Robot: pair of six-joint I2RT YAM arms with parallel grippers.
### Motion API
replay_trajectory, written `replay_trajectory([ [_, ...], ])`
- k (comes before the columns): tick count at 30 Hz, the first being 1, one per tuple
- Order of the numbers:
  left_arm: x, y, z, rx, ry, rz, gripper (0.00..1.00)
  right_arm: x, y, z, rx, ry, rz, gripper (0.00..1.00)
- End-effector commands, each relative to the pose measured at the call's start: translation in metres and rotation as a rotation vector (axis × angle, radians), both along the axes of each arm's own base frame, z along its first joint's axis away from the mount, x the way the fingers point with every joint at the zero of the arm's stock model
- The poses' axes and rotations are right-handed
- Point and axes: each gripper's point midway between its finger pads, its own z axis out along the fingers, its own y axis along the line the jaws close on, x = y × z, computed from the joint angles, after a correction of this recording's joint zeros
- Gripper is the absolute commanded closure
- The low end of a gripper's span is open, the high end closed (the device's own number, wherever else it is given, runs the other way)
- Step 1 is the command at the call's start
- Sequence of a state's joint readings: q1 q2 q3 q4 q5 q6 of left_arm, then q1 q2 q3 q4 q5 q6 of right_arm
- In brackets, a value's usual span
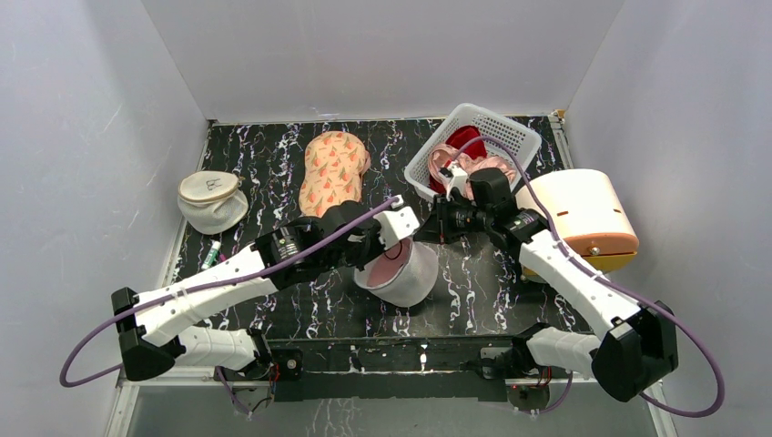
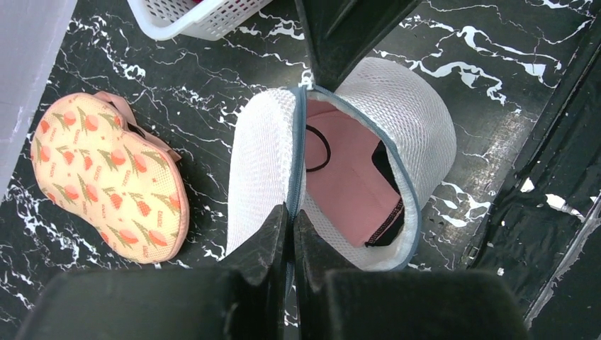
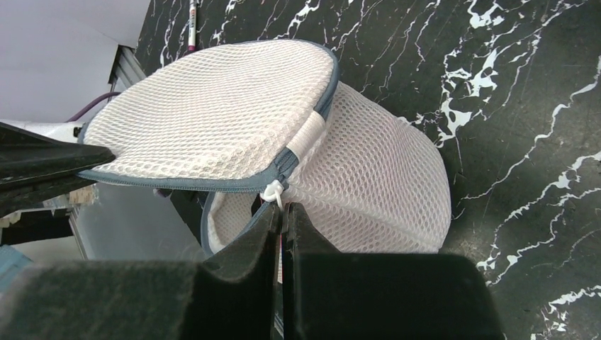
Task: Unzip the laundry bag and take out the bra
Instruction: Unzip the laundry bag at the center of the board, then open the laundry bag at the center of the board.
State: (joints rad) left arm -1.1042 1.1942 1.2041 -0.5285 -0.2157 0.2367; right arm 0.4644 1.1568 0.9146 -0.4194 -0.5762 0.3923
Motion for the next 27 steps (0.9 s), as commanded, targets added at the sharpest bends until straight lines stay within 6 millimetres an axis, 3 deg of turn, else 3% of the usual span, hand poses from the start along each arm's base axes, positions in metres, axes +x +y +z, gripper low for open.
replay_trajectory([
  [1,-0.006,0.004,0.033,-0.024,-0.042,-0.034,1.00,0.025,-0.010,0.002,-0.059,-0.068,-0.057,1.00],
  [3,-0.002,0.005,0.033,-0.018,-0.041,0.000,1.00,0.024,-0.009,0.001,-0.067,-0.057,-0.041,0.96],
  [7,0.014,0.014,0.030,0.006,-0.016,0.186,1.00,0.021,-0.014,0.001,-0.085,-0.051,-0.056,0.65],
  [12,0.021,0.016,0.028,0.015,0.049,0.355,1.00,0.021,-0.030,0.000,-0.132,-0.016,-0.167,0.36],
  [16,0.026,0.017,0.022,0.018,0.113,0.490,1.00,0.015,-0.039,-0.001,-0.176,0.036,-0.212,0.21],
  [22,0.046,0.030,0.022,-0.060,0.350,0.766,1.00,0.004,-0.037,0.011,-0.142,0.036,-0.209,0.16],
  [27,0.054,0.037,0.027,-0.253,0.563,0.895,1.00,-0.009,-0.025,-0.003,-0.139,0.075,-0.176,0.15],
])
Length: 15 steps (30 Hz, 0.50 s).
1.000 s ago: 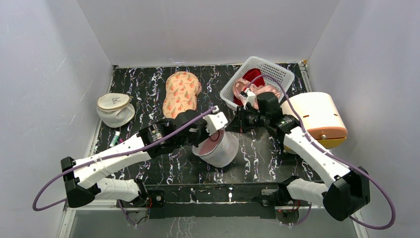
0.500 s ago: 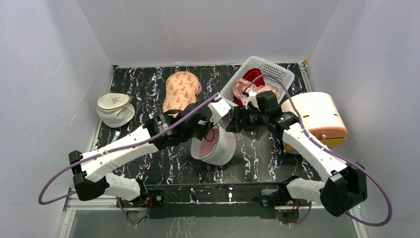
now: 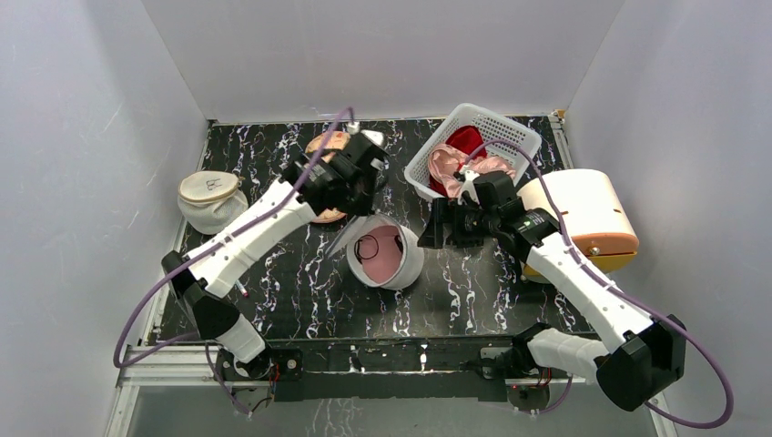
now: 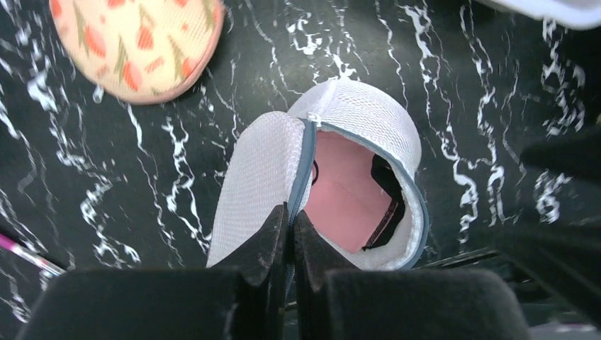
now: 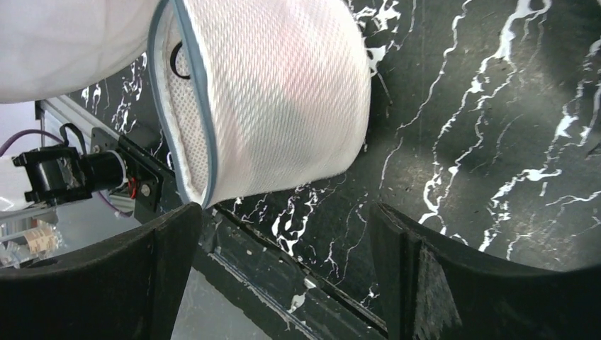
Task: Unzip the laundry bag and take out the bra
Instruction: Open the laundry bag at the center of the board.
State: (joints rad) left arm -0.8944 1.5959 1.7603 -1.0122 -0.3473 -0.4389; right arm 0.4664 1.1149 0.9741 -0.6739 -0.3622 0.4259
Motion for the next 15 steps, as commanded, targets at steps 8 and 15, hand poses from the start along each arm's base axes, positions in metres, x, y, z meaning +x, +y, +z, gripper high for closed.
replay_trajectory([
  [8,-0.016,0.011,0.015,-0.549,0.290,0.279,1.00,-0.022,0.054,-0.004,0.017,-0.010,0.054,0.11],
  [15,-0.017,0.018,0.031,-0.726,0.306,0.332,1.00,0.003,0.042,-0.036,-0.160,-0.015,-0.119,0.18],
])
